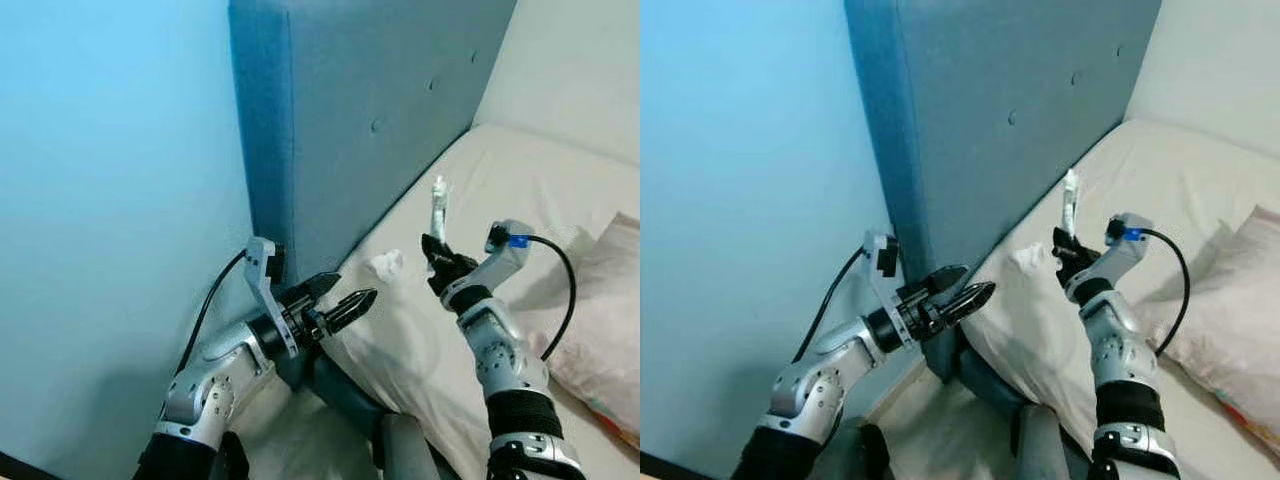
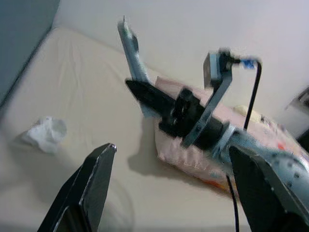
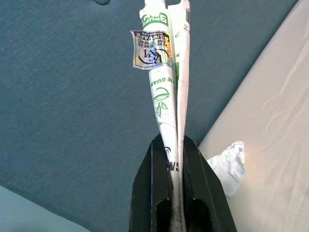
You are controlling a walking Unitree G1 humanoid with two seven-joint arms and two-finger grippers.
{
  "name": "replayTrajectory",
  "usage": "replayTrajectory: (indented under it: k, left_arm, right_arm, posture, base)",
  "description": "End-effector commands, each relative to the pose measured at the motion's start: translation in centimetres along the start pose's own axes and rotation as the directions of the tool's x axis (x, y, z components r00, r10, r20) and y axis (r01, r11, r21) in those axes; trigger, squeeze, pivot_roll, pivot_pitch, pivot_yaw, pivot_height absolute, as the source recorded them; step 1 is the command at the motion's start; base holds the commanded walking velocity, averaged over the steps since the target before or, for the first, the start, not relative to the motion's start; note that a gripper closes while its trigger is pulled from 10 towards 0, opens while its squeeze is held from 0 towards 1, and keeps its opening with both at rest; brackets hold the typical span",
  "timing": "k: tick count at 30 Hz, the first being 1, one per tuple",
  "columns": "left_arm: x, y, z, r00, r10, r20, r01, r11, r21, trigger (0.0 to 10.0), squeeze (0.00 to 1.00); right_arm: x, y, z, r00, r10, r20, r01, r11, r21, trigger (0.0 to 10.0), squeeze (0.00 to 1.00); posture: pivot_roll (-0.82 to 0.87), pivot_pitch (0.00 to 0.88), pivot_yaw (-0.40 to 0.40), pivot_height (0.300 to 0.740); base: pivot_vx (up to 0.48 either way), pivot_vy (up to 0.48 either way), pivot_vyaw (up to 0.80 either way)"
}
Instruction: Clean up the room
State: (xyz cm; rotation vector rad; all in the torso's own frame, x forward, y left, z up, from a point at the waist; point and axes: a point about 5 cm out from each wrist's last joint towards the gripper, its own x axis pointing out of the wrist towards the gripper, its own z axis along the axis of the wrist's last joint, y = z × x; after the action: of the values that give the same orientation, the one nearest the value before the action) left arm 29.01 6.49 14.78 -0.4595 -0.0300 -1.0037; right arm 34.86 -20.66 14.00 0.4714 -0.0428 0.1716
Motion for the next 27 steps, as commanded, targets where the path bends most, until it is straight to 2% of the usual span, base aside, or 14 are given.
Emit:
replayTrajectory:
  k: [1, 6, 8, 11, 15, 27]
  left_arm:
    - [-0.7, 0.3, -1.0, 0.999, 0.008, -0.036, -0.008, 1.0, -0.006, 10.0, 0.0]
    - [-1.1, 0.7, -1.6, 0.998, 0.027, -0.063, -0.028, 1.0, -0.012, 10.0, 0.0]
    - [-1.9, 1.4, -2.9, 0.986, 0.075, -0.149, -0.076, 0.997, 0.0, 10.0, 0.0]
    - [-2.5, 1.9, -3.6, 0.978, 0.105, -0.179, -0.105, 0.994, 0.006, 10.0, 0.0]
    - [-2.9, 2.2, -3.6, 0.98, 0.126, -0.155, -0.128, 0.992, -0.002, 10.0, 0.0]
    - [-2.7, 1.8, -3.8, 0.988, 0.08, -0.13, -0.081, 0.997, -0.004, 10.0, 0.0]
  right_arm:
    - [-0.4, -0.5, -1.0, 0.999, -0.032, -0.038, 0.031, 0.999, -0.011, 0.0, 0.0]
    - [-0.6, -0.8, -1.6, 0.997, -0.05, -0.061, 0.049, 0.999, -0.014, 0.0, 0.0]
    - [-0.9, -1.3, -2.4, 0.992, -0.075, -0.097, 0.073, 0.997, -0.022, 0.0, 0.0]
    - [-1.2, -1.7, -3.2, 0.988, -0.09, -0.124, 0.087, 0.996, -0.025, 0.0, 0.0]
    - [-1.5, -2.0, -3.8, 0.983, -0.104, -0.149, 0.1, 0.994, -0.036, 0.0, 0.0]
    - [-1.8, -2.7, -4.1, 0.977, -0.141, -0.159, 0.134, 0.99, -0.052, 0.0, 0.0]
  posture:
    - [-0.06, 0.073, 0.026, 0.596]
    - [-0.06, 0.072, 0.026, 0.606]
    - [-0.06, 0.073, 0.024, 0.616]
    - [-0.06, 0.073, 0.022, 0.626]
    - [-0.06, 0.074, 0.021, 0.636]
    - [-0.06, 0.074, 0.024, 0.671]
  base:
    - [0.0, 0.0, 0.0]
    - [0.0, 0.0, 0.0]
    - [-0.24, 0.0, 0.0]
    - [-0.48, 0.0, 0.0]
    - [-0.48, 0.0, 0.0]
    - [0.0, 0.0, 0.0]
